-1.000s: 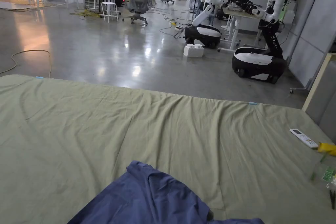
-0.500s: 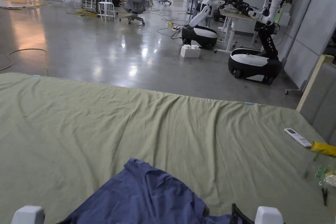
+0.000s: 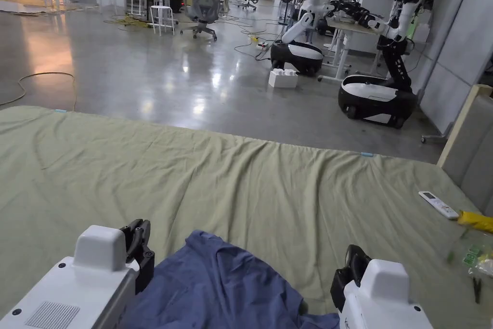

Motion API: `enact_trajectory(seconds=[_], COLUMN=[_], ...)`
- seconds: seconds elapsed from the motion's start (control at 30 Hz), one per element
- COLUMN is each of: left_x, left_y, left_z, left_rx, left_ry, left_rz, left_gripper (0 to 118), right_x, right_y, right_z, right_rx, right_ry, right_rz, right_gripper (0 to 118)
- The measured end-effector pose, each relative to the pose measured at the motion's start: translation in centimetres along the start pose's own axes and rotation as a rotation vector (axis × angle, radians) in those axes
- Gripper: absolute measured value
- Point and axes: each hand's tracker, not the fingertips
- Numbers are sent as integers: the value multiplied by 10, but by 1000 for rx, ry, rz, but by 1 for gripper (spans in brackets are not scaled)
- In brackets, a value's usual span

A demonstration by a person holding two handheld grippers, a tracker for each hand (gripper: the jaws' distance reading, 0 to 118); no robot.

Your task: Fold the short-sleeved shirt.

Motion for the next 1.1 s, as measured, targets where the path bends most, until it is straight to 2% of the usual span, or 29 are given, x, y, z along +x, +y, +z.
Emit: enact_trajectory(seconds=[0.03,0.27,0.33,0.47,0.7,0.73,0.77,0.87,0.9,1.1], left_x=[1,-6,-11,-24,-38,-38,-38,-33,-30,-16], left_y=[-1,-7,-12,-33,-71,-73,-75,-77,-79,-105], left_z=[0,-5,-16,-64,-166,-179,-194,-234,-249,-320], left_rx=[-3,-85,-161,-351,-562,-577,-594,-624,-638,-756], left_ry=[9,44,17,-30,-88,-88,-93,-115,-126,-160], left_rz=[4,7,21,56,110,113,115,108,107,136], left_gripper=[6,3,3,3,4,6,17,66,72,77], right_x=[0,12,15,20,27,28,30,36,38,50], right_y=[2,0,-2,-14,-40,-43,-47,-56,-59,-80], right_z=[0,-6,-9,-16,-35,-37,-39,-48,-50,-62], right_rx=[13,-12,-31,-74,-173,-193,-206,-231,-247,-313], right_ry=[0,9,13,14,8,7,2,-8,-13,-33], right_rz=[18,4,2,2,4,1,4,19,19,28], right_gripper=[2,2,2,2,1,2,2,1,1,2])
